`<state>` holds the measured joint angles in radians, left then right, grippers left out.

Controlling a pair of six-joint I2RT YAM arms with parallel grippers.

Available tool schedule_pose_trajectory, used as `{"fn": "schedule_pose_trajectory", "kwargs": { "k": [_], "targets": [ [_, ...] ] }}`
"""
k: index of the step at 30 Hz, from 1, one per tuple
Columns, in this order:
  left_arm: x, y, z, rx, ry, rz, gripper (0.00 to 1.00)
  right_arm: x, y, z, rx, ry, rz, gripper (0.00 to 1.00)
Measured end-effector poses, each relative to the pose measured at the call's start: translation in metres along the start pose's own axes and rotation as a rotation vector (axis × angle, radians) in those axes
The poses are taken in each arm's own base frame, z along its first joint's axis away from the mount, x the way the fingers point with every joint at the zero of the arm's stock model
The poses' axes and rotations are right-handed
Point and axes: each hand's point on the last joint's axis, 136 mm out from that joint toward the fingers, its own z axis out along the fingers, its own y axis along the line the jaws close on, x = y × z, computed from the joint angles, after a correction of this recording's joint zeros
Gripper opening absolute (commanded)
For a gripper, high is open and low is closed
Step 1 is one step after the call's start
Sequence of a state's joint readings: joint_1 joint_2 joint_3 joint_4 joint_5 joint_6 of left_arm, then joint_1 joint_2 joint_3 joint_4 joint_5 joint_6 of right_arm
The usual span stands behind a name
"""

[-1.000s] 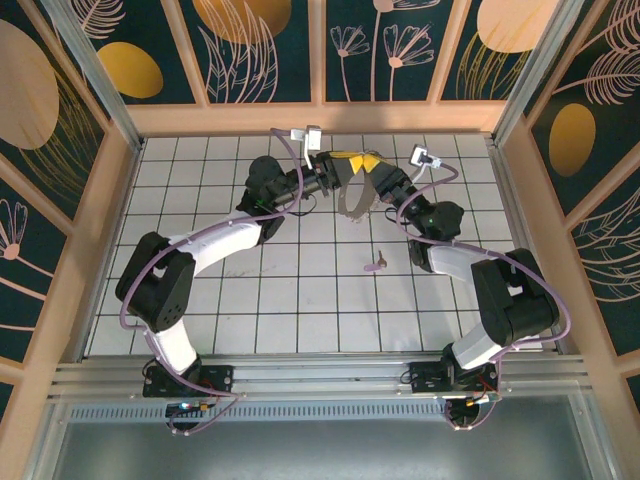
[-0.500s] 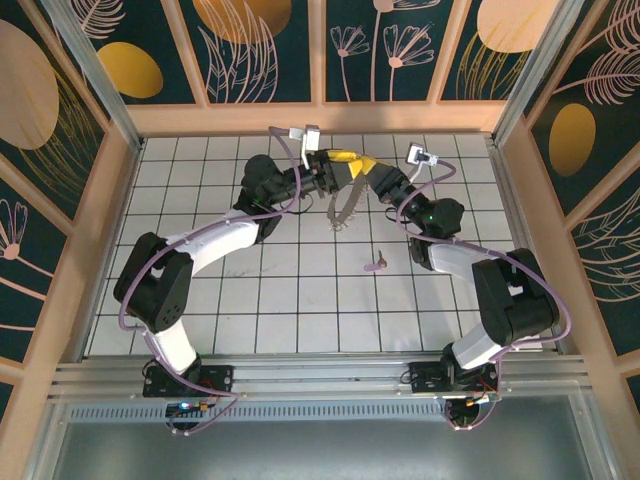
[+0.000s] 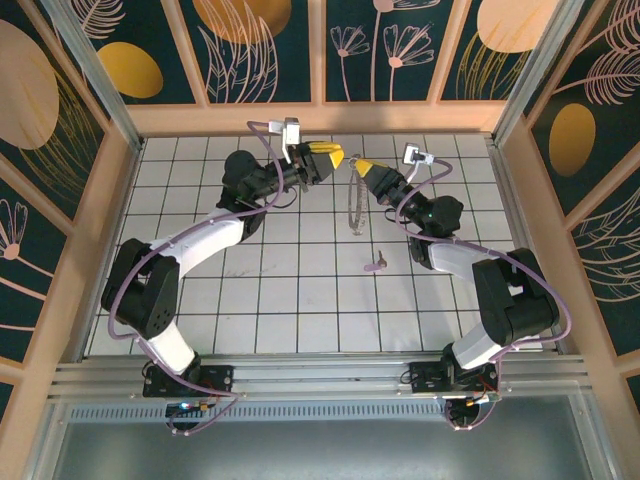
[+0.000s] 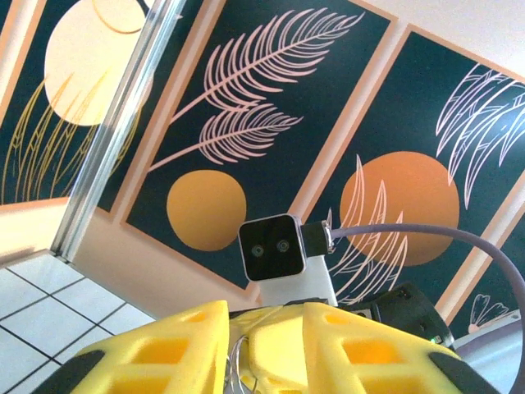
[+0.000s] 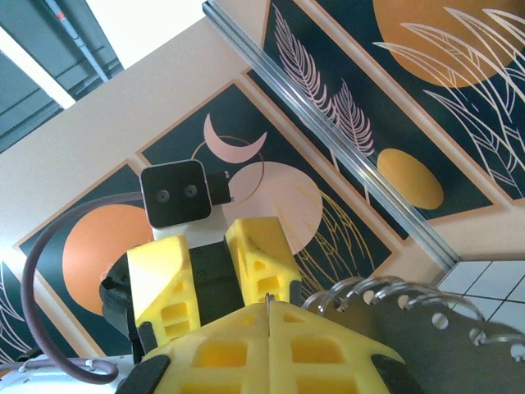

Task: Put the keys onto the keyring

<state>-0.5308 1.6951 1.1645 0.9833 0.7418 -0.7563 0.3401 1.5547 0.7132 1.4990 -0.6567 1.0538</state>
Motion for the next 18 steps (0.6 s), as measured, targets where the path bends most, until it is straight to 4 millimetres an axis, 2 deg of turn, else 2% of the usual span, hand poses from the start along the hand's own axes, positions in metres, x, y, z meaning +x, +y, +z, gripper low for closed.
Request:
{"fn": "schedule_pose_trajectory", "kwargs": {
  "k": [9,18],
  "targets": [
    [0.014,-0.001,-0.002,0.015,0.036,-0.032,0.3,0.0,0.0,0.0,0.0,0.0,0.0,0.0],
    [0.031,-0.008,0.007,0.048,0.065,-0.059,0.29,0.0,0.0,0.0,-0.001,0.001,0.0,0.0]
  ]
}}
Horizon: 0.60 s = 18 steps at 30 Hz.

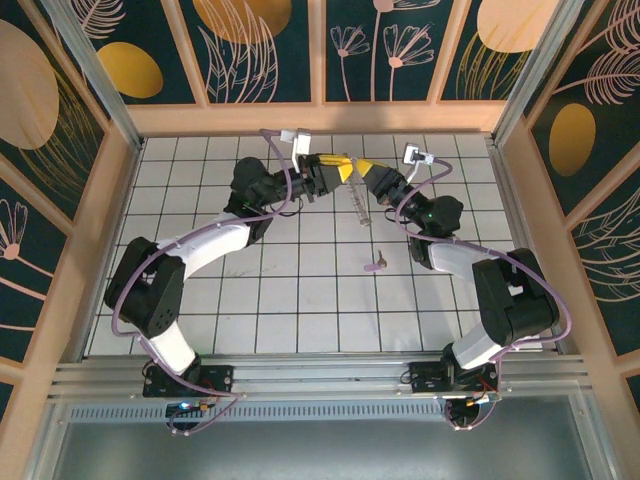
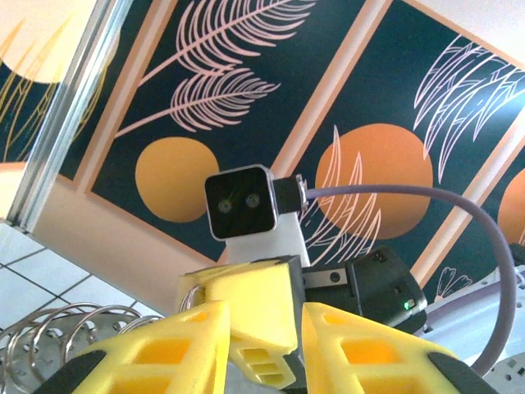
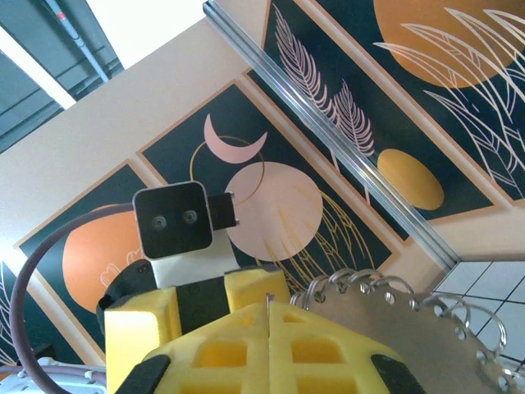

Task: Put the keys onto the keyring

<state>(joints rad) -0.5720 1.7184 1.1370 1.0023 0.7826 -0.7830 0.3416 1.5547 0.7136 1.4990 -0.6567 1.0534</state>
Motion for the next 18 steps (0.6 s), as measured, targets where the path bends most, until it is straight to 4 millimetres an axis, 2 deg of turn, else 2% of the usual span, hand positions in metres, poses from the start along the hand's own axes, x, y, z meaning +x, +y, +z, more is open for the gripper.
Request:
{"fn": "schedule_pose_trajectory", "kwargs": {
  "k": [7,9,12,18],
  "targets": [
    [0.009,0.008,0.002,-0.002,0.011,-0.024,0.28,0.001,-0.003,0.0,0.011,0.003,0.009,0.0],
    [0.008,0.007,0.002,0.001,0.007,-0.022,0.31,0.001,-0.003,0.0,0.012,0.002,0.009,0.0],
    [0.005,0.006,0.001,0.0,-0.015,-0.016,0.42,0.0,-0.003,0.0,0.014,-0.003,0.009,0.0],
    [0.002,0.009,-0.011,-0.065,-0.094,-0.021,0.44,0.001,-0.004,0.0,0.018,0.001,0.012,0.0]
  ]
}}
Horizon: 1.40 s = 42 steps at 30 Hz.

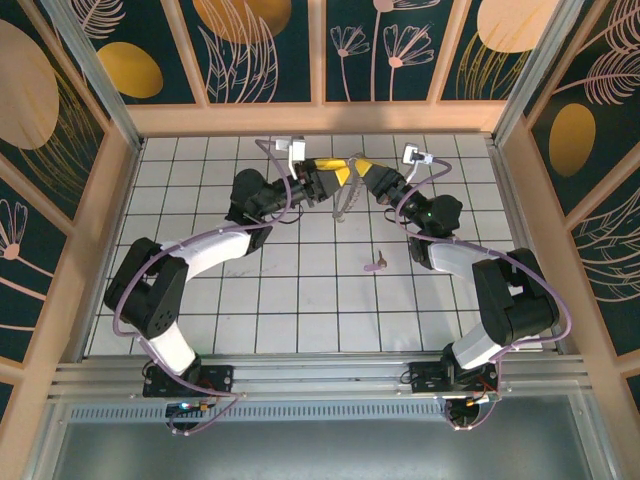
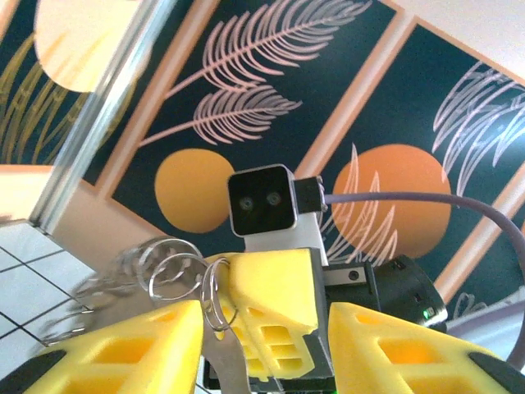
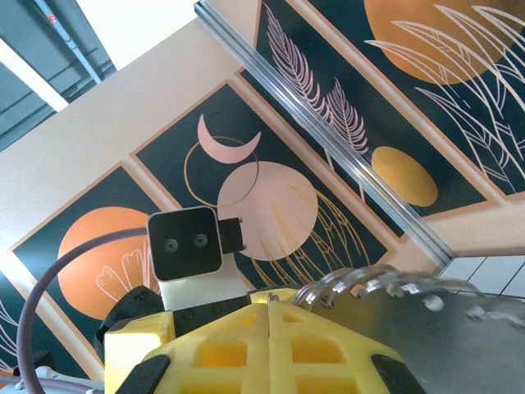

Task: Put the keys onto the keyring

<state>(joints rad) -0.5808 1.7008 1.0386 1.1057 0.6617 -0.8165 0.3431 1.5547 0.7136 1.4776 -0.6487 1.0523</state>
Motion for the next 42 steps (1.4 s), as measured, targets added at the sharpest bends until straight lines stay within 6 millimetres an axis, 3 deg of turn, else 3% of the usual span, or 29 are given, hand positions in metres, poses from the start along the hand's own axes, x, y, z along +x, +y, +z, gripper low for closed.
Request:
{"fn": "schedule_pose_trajectory", "kwargs": {
  "k": [13,26,42],
  "targets": [
    [-0.01,0.0,0.0,0.0,-0.056,-0.01,0.36,0.003,0.002,0.001,-0.007,0.011,0.003,0.0],
    [0.001,0.01,0.007,0.01,-0.025,-0.044,0.29,0.005,0.003,0.002,-0.011,0.015,0.006,0.0],
    [-0.002,0.008,0.013,0.028,-0.027,-0.052,0.03,0.007,0.005,0.003,-0.016,0.018,0.007,0.0]
  ]
}}
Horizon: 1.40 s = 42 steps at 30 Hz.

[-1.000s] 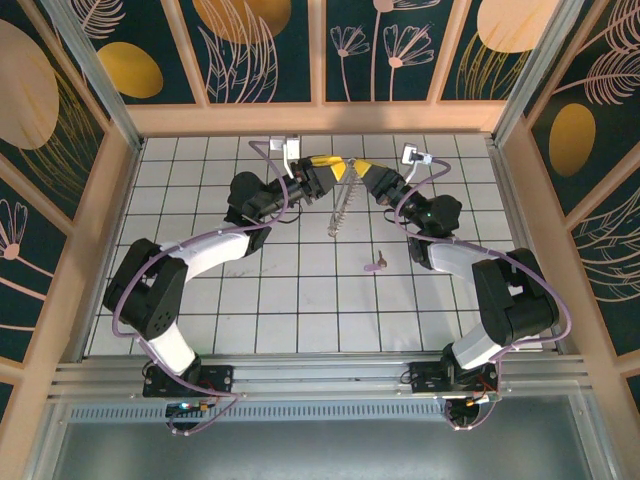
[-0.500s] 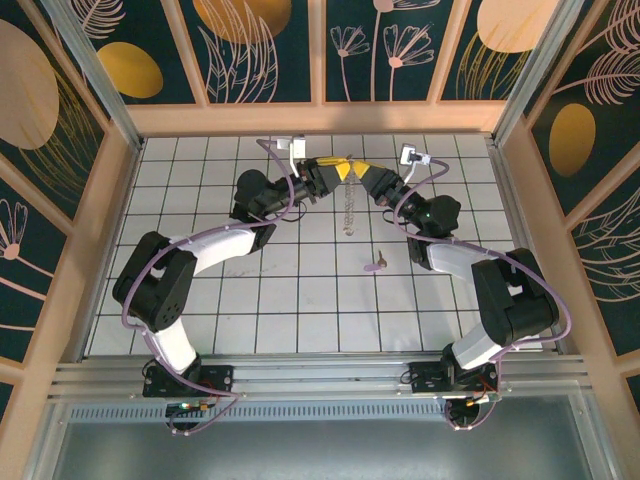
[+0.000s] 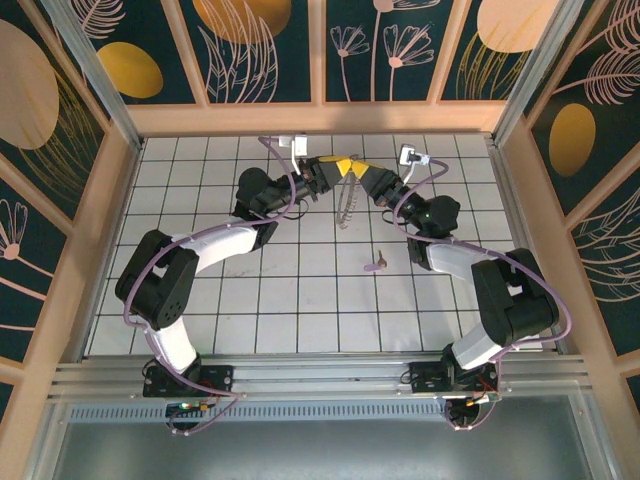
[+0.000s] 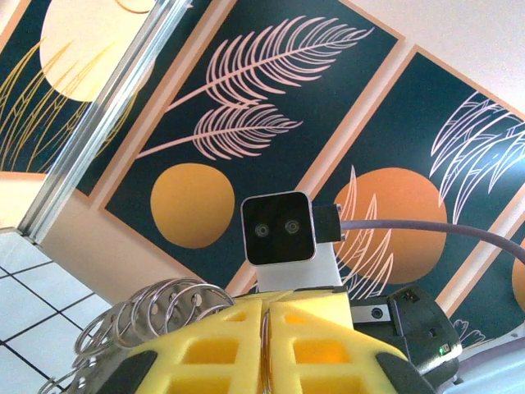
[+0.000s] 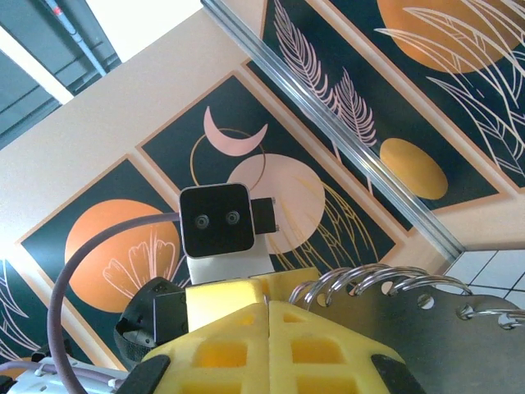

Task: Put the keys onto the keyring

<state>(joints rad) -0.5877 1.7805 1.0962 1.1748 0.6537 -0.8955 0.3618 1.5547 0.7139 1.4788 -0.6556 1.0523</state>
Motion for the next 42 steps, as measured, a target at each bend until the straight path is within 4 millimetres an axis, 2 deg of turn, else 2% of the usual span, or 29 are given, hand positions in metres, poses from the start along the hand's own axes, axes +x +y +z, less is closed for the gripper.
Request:
{"fn": "schedule_pose_trajectory", "kwargs": {
  "k": [1,5,7,8,11,14,18,20,24,30,38,42],
  "targets": [
    [0.0,0.0,0.0,0.001,0.0,0.0,0.0,0.0,0.0,0.0,0.001,-0.001,0.0,0.0],
    [0.0,-0.001,0.0,0.003,-0.001,-0.002,0.0,-0.001,0.001,0.001,-0.003,-0.002,-0.005,0.0],
    [0.0,-0.001,0.0,0.004,0.0,-0.002,0.0,-0.001,0.001,0.001,-0.003,-0.001,-0.006,0.27],
    [0.001,-0.001,0.0,0.007,0.005,0.001,0.0,-0.002,0.0,0.0,0.001,-0.001,-0.005,0.37],
    [0.004,-0.002,0.003,0.01,0.037,0.018,0.0,-0.009,-0.007,-0.005,0.025,-0.013,-0.011,0.47],
    [0.01,0.001,0.007,0.001,0.094,0.039,0.0,-0.023,-0.009,-0.02,0.061,-0.04,-0.027,0.49],
    [0.01,-0.002,0.014,0.015,0.166,0.084,0.0,-0.038,0.001,-0.039,0.091,-0.056,-0.082,0.49],
    [0.007,-0.006,0.017,0.028,0.196,0.108,0.0,-0.039,0.008,-0.041,0.091,-0.04,-0.108,0.49],
    [-0.002,-0.016,0.024,0.063,0.253,0.161,0.0,-0.03,0.014,-0.042,0.089,0.025,-0.146,0.47],
    [-0.004,-0.028,0.028,0.114,0.33,0.204,0.0,-0.014,0.012,-0.043,0.08,0.111,-0.153,0.44],
    [0.015,-0.02,0.025,0.137,0.4,0.155,0.0,-0.002,0.008,-0.041,0.068,0.152,-0.133,0.42],
    [0.017,-0.019,0.024,0.141,0.407,0.149,0.0,0.002,0.006,-0.039,0.064,0.162,-0.124,0.4]
  ]
}}
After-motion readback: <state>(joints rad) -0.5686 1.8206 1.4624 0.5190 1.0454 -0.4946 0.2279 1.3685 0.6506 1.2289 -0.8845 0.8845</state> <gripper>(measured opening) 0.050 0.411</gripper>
